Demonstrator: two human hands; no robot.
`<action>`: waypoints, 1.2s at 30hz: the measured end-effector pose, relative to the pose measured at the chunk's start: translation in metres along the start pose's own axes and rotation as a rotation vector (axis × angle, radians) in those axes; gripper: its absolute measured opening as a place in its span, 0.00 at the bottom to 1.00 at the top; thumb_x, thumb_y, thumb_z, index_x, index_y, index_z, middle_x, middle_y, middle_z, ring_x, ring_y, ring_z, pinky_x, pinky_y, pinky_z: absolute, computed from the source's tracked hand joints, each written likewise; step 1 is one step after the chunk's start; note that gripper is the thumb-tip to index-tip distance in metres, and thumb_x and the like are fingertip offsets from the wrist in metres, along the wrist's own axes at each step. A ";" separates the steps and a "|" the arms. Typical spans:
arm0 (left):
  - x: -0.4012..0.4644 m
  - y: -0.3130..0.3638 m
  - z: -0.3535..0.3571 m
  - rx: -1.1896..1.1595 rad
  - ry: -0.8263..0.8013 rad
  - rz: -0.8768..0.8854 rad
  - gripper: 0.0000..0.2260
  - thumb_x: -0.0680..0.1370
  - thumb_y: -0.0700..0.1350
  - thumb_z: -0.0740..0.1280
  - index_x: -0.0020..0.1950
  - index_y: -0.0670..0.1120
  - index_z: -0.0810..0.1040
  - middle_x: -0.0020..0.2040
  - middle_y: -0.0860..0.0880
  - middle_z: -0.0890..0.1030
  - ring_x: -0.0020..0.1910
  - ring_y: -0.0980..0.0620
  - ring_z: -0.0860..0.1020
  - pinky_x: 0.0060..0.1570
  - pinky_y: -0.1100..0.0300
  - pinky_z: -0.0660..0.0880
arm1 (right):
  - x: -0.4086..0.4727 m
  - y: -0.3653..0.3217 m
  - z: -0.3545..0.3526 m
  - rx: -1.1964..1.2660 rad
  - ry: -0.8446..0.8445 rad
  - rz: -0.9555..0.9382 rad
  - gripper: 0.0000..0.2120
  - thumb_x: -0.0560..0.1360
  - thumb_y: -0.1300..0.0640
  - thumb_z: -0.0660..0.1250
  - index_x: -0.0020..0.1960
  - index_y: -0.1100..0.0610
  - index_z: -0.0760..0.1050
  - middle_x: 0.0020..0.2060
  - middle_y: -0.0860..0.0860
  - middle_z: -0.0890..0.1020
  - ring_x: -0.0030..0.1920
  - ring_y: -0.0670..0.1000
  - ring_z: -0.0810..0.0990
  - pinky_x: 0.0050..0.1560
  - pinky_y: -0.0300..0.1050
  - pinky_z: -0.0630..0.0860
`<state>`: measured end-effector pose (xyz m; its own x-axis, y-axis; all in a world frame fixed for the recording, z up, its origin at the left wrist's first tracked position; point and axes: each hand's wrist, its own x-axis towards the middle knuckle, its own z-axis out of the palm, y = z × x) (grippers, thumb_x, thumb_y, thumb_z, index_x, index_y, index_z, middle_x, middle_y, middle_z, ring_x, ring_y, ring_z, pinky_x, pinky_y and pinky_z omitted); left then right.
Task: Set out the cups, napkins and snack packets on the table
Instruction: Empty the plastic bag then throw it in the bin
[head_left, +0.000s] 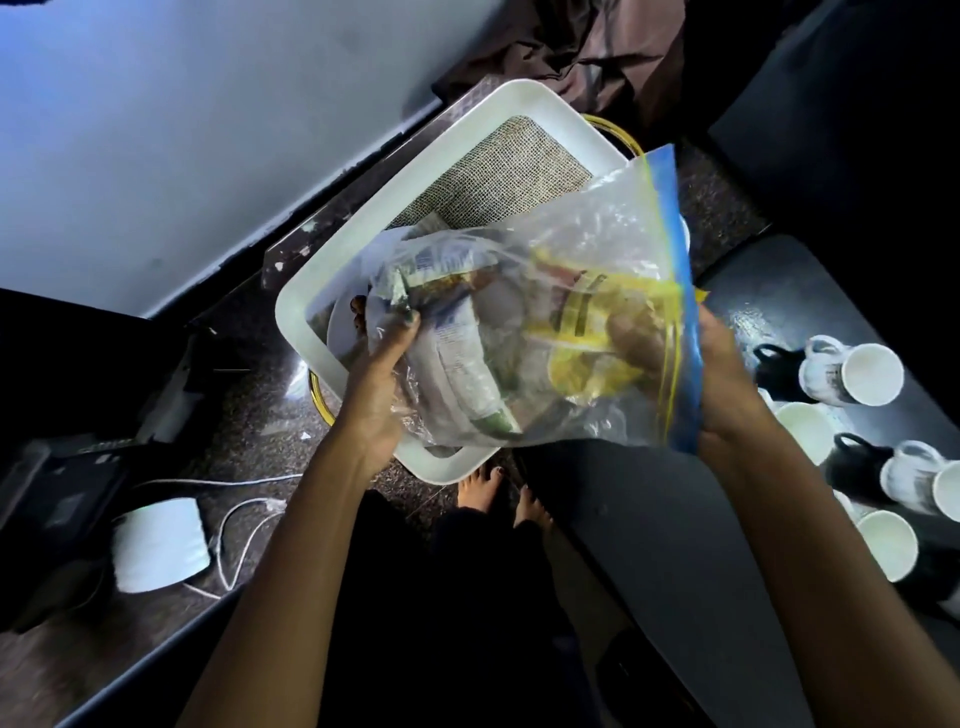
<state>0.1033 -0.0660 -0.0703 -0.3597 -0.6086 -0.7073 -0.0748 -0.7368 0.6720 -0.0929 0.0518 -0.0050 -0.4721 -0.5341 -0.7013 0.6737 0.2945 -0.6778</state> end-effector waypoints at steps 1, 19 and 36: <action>-0.002 0.002 -0.003 -0.010 0.016 -0.004 0.34 0.52 0.64 0.77 0.53 0.50 0.80 0.52 0.49 0.83 0.54 0.47 0.80 0.60 0.44 0.72 | 0.001 0.000 -0.001 0.021 0.008 -0.044 0.08 0.75 0.67 0.61 0.53 0.63 0.72 0.39 0.58 0.73 0.36 0.54 0.75 0.40 0.52 0.79; -0.029 0.012 -0.053 -0.260 0.172 0.101 0.15 0.78 0.55 0.60 0.59 0.50 0.79 0.64 0.45 0.76 0.64 0.42 0.74 0.65 0.38 0.67 | 0.060 0.001 -0.006 -0.059 0.275 -0.252 0.12 0.76 0.67 0.65 0.58 0.60 0.72 0.50 0.55 0.80 0.54 0.57 0.80 0.59 0.58 0.76; -0.035 0.009 -0.057 -0.307 0.093 0.187 0.41 0.58 0.61 0.77 0.68 0.50 0.71 0.67 0.49 0.74 0.65 0.47 0.74 0.54 0.45 0.74 | 0.034 -0.015 0.030 -0.558 0.060 -0.568 0.07 0.73 0.67 0.66 0.50 0.60 0.76 0.37 0.50 0.78 0.35 0.42 0.76 0.39 0.36 0.73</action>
<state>0.1687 -0.0682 -0.0515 -0.2532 -0.7551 -0.6047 0.2722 -0.6554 0.7045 -0.1018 0.0052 -0.0127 -0.6984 -0.6826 -0.2151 -0.0558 0.3515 -0.9345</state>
